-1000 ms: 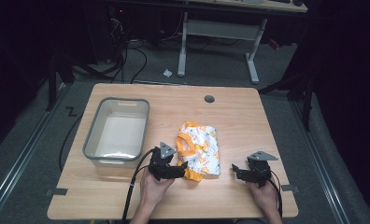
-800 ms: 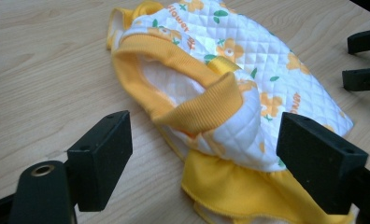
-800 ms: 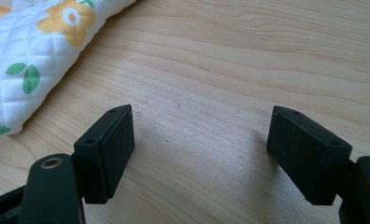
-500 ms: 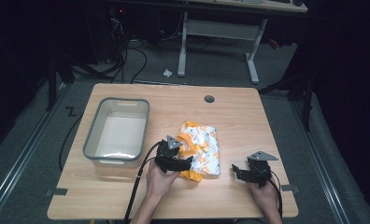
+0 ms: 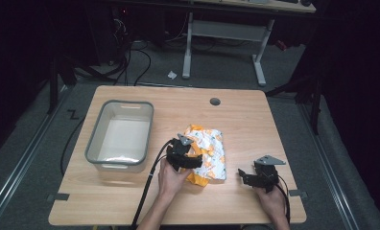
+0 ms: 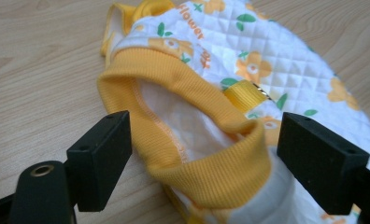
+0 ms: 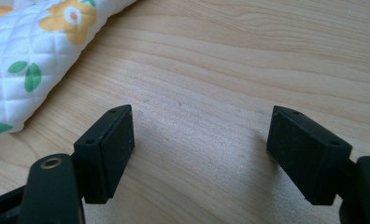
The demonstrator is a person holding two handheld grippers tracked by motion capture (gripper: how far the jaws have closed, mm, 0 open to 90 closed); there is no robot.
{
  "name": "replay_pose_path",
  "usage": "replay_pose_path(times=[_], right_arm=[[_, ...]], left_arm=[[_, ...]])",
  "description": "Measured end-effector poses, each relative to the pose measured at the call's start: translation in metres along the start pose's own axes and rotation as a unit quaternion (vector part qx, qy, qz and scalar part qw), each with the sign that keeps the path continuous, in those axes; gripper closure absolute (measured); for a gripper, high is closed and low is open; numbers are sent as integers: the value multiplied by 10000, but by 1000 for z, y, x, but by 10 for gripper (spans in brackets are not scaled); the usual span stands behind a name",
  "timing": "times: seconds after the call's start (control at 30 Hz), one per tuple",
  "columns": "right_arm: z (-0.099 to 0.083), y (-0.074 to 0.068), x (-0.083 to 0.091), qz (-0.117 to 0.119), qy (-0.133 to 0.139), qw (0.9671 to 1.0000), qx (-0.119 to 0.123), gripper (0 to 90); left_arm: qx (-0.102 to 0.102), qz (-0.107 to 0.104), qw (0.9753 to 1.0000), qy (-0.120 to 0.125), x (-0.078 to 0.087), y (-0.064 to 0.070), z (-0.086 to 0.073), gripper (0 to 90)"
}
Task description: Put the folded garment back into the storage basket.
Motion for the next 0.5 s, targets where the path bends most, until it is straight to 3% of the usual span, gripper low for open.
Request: replay_pose_path(times=[0.27,0.4,0.5], right_arm=[[0,0,0,1,1,10000,0,235],[0,0,0,1,1,10000,0,236],[0,0,0,1,1,10000,1,235]], left_arm=[[33,95,9996,-255,-14,-4,-8,167],[-2,97,9986,-522,-26,-4,-18,167],[-40,114,9989,-461,-27,-4,-18,163]])
Point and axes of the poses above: each handheld gripper's, and its own axes: x roughly backward along the jaws, z roughly out of its top, y roughly to its right, the point moved 9 cm from there along -x, roughly forward along the jaws
